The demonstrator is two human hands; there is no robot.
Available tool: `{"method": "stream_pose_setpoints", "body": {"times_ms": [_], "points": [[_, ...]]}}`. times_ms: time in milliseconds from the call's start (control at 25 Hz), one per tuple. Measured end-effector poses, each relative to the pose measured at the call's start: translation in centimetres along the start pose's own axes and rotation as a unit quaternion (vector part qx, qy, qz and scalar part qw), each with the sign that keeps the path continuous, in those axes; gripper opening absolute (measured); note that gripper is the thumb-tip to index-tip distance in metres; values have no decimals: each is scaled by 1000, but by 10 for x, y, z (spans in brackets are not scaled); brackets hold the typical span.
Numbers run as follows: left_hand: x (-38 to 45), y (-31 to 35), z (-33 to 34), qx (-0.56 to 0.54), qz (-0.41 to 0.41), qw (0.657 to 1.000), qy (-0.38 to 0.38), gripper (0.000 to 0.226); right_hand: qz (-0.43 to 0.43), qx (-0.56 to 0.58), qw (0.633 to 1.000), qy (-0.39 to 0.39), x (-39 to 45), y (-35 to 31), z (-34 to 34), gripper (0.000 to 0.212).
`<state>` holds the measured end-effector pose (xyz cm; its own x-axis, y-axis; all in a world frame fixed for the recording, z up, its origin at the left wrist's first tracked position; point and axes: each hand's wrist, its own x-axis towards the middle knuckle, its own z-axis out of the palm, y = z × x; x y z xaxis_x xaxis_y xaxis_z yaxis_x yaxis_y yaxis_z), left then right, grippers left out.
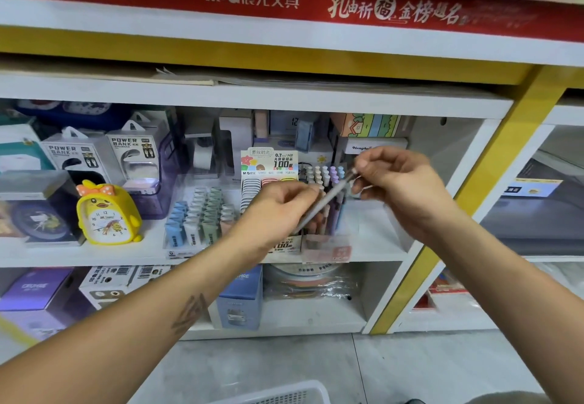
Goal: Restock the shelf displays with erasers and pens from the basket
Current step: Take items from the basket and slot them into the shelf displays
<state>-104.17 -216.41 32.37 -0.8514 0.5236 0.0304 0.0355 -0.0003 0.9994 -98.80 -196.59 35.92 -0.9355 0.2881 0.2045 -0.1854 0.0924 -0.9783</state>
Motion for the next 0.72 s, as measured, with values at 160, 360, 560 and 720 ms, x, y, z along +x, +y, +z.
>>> {"method": "stream_pose_setpoints", "body": {"times_ms": [160,360,560,720], "points": [[3,-9,-11,333,156,924,105,25,-101,-143,980,93,7,-2,-16,7],[2,-23,-9,463,246,852,-4,54,-163,-287,943,40,6,18,1,10],[2,-29,-8,511,242,824,-38,59,-184,-420,888,-23,10,43,10,5],[3,-28,-8,519,246,818,-38,58,-202,-452,867,-53,11,50,14,8]]}}
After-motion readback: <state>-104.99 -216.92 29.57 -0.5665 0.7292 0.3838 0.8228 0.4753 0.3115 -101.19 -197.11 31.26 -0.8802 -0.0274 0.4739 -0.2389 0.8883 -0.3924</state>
